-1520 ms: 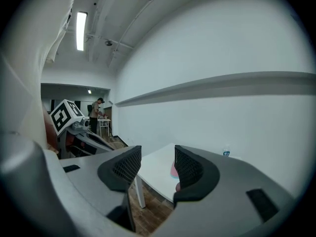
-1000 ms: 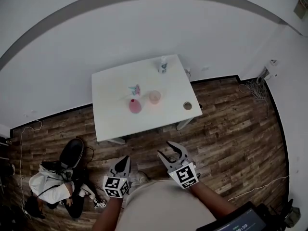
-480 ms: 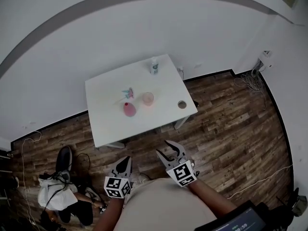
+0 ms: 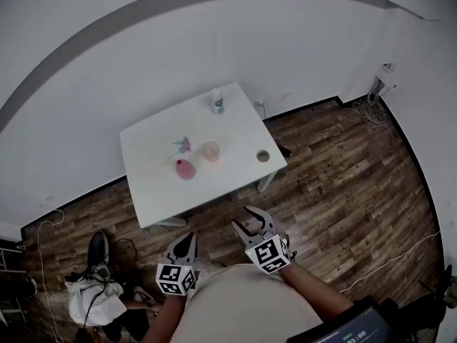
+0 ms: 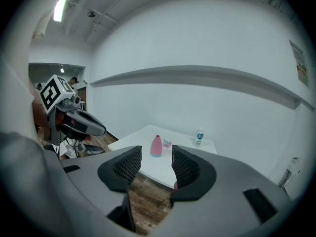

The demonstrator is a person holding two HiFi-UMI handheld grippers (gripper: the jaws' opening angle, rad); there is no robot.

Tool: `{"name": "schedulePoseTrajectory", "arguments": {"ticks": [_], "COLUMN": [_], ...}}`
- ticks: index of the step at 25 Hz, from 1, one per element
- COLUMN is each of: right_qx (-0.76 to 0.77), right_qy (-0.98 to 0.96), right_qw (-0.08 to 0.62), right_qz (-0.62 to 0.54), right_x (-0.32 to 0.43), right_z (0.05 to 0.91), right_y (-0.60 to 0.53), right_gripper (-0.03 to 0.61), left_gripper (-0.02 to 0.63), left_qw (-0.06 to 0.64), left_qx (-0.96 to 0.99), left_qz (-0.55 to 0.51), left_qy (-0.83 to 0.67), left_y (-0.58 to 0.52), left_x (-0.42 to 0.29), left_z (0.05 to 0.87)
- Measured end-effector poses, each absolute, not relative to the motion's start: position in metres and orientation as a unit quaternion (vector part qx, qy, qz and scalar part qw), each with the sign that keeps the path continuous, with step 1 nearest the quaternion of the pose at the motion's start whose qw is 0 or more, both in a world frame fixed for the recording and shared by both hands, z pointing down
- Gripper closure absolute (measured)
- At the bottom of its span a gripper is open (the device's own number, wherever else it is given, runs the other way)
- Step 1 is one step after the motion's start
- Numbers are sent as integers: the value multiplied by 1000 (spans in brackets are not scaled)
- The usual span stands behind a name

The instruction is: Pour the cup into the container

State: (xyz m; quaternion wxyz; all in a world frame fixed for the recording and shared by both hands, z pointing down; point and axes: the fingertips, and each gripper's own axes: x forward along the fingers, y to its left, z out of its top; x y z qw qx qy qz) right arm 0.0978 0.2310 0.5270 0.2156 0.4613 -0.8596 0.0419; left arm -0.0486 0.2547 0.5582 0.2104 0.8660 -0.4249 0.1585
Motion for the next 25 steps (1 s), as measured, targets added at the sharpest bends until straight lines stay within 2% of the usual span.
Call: {"name": "schedulePoseTrajectory", "arguments": {"ticks": [5, 8, 17, 25], "right_qx": [466, 460, 444, 424], "right_qy": [-854, -856, -877, -891], "right_qw": [226, 235, 181, 146], "right_qz": [42, 35, 45, 67], "right_x": [111, 115, 119, 141], "right_z": [530, 530, 500, 489], "right_y": [231, 233, 225, 214], "right_gripper": [385, 439, 446, 445], "left_gripper": [601, 603, 601, 601], "left_qw": [211, 216, 230, 239], "left_qx": [869, 870, 874, 885], "left_qz": [161, 159, 130, 61], "left_qy": [-417, -413, -408, -395], "left_y": [253, 250, 237, 228], "left_x": [-36, -27, 1, 39], "left_z": [560, 560, 541, 507]}}
